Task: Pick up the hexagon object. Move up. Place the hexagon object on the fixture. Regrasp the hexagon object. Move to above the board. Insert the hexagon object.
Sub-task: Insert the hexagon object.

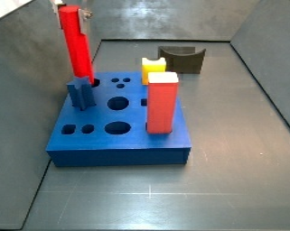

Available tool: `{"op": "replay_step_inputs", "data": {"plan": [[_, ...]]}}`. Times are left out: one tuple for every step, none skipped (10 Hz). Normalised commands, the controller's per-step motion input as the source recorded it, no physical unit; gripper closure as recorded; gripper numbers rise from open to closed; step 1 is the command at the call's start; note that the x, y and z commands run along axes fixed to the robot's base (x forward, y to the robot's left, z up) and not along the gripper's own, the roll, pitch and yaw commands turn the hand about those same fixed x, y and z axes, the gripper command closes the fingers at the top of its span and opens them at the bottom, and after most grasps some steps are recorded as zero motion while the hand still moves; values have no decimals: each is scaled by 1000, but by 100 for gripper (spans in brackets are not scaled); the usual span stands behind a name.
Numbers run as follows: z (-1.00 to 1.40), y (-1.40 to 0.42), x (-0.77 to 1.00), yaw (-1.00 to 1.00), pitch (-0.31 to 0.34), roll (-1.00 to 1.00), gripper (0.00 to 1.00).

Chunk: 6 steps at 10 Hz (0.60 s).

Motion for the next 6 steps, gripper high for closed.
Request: {"op": "replay_step_inputs", "data": {"plan": [[-383,-29,437,-31,30,0,100],[-389,-9,414,-29,41,0,100],[-477,0,337,-17,0,0,100],[-549,-26,346,-23,0,34,100],[-740,-89,189,-51,0,120,100],[-914,-160,0,-54,-26,174,100]]}}
